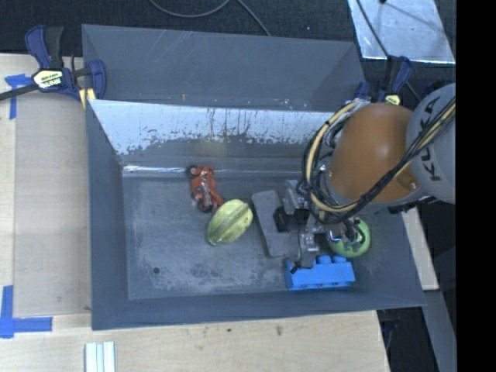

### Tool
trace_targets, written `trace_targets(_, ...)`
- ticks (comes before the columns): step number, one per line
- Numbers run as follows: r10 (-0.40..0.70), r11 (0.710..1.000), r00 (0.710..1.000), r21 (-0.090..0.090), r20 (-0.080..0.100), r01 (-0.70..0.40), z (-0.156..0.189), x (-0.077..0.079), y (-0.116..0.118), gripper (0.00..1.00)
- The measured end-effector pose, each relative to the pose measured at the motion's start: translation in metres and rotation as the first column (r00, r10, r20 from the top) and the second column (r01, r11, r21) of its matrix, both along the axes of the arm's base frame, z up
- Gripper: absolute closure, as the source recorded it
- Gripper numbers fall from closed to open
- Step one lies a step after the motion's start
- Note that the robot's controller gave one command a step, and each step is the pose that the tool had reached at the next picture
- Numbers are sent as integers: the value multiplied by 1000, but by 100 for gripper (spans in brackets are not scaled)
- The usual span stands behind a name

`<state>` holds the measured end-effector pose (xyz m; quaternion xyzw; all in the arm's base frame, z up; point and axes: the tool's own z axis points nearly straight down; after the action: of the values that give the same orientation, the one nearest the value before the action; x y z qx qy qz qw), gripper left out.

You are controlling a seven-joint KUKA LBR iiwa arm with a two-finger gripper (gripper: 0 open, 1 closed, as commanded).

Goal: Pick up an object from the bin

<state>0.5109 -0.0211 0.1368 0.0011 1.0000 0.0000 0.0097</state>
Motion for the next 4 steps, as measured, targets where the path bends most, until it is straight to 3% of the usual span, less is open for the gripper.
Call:
trace_targets(1, 1, 1000, 1000, 0, 0, -1, 2, 0, 0, 0)
trace_targets(2, 3, 1000, 1000, -2, -5, -3, 16, 21, 33, 0)
trace_targets(3, 2, 1000, 1000, 3, 4, -2, 20, 33, 57, 0)
trace_targets(4, 83, 997, 997, -5, -1, -83, 15, 52, 67, 0)
